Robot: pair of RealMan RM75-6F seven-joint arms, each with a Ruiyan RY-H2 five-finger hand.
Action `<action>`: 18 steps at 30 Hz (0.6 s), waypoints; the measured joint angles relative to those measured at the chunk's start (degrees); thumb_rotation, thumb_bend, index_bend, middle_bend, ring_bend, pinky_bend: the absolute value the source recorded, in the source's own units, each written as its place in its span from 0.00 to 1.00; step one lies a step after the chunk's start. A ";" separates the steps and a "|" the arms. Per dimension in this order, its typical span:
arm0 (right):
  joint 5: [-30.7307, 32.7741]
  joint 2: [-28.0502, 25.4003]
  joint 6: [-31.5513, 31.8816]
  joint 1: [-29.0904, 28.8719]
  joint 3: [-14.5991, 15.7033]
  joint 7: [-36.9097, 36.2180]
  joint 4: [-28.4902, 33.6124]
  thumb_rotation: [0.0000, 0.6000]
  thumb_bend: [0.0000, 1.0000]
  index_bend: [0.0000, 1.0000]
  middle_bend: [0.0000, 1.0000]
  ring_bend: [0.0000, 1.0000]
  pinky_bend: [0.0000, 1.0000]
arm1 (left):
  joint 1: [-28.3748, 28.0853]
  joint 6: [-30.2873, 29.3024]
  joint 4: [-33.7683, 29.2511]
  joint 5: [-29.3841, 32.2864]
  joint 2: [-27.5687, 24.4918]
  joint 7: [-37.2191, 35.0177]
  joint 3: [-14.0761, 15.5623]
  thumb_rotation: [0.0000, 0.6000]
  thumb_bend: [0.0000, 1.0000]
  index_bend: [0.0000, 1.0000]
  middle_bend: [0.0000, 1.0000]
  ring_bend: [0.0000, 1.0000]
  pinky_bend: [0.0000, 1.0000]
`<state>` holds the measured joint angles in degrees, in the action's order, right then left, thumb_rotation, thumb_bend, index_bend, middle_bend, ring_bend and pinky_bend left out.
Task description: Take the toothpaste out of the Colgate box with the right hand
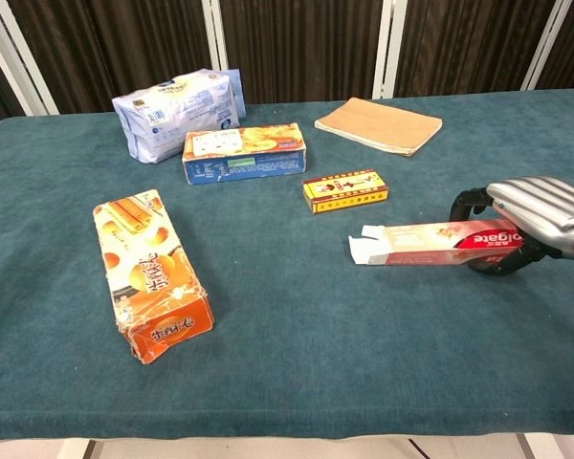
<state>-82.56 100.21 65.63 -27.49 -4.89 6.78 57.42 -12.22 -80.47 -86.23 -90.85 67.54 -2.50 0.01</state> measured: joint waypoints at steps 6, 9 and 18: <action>0.06 0.02 0.13 0.05 -0.12 -0.11 -0.02 1.00 0.20 0.43 0.35 0.27 0.27 | -0.01 -0.03 0.05 0.07 -0.05 -0.36 -0.05 1.00 0.39 0.35 0.35 0.30 0.44; 0.10 0.01 0.23 0.15 -0.11 0.01 -0.09 1.00 0.20 0.43 0.35 0.27 0.27 | -0.10 -0.01 0.17 0.01 0.05 -0.47 -0.09 1.00 0.39 0.35 0.35 0.30 0.44; -0.65 0.33 1.06 0.04 0.06 1.14 -1.89 1.00 0.32 0.56 0.49 0.47 0.37 | 0.05 -0.28 0.18 -0.10 -0.09 -0.61 0.01 1.00 0.39 0.35 0.35 0.30 0.44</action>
<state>-83.21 100.54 66.69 -27.45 -4.83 7.92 55.53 -12.17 -80.75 -86.05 -90.95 67.44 -3.11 0.02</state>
